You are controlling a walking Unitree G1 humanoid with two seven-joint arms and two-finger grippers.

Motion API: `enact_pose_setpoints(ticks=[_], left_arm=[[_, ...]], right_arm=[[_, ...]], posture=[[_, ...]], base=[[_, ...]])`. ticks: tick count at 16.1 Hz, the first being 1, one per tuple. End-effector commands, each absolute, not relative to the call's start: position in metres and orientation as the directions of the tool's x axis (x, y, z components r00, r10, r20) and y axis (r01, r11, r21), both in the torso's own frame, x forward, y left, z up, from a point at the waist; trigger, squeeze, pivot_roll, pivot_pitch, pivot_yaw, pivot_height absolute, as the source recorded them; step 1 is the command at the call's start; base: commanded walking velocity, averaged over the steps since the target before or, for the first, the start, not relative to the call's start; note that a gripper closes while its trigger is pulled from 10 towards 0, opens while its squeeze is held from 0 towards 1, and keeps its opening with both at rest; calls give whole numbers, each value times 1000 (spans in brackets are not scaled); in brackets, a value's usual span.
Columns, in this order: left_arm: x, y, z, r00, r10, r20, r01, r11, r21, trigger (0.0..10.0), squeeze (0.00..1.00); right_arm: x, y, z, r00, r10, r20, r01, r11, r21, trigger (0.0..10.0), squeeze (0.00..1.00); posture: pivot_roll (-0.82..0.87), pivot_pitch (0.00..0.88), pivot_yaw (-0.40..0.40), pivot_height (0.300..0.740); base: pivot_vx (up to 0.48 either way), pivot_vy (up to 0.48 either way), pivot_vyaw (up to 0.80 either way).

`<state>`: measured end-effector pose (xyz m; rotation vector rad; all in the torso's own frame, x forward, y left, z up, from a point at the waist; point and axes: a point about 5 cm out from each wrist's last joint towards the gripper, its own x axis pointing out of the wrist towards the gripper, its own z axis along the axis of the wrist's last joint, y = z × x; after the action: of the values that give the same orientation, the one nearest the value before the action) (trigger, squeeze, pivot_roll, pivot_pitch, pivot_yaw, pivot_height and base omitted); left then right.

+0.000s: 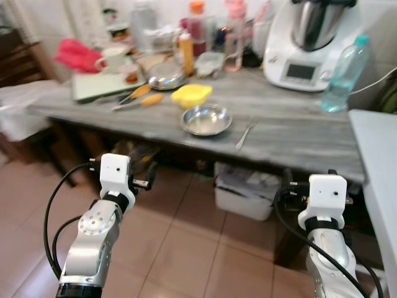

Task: Setting the table

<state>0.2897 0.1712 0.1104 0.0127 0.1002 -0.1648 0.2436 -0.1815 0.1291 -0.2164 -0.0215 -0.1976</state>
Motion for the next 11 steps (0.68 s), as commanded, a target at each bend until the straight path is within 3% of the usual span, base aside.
enact_pose_setpoints(ticks=[1, 11], left_arm=[[289, 169, 110, 980, -173, -102, 174, 985, 6, 10000, 0], [289, 165, 108, 974, -197, -111, 199, 980, 5, 10000, 0]], right_arm=[[242, -185, 128, 977, -208, 38, 211, 955, -210, 10000, 0], [243, -185, 128, 976, -213, 44, 218, 953, -209, 10000, 0]], posture=[[-113, 7, 64, 740], [-115, 8, 67, 740]], base=[[-300, 0, 0], [-306, 0, 0]])
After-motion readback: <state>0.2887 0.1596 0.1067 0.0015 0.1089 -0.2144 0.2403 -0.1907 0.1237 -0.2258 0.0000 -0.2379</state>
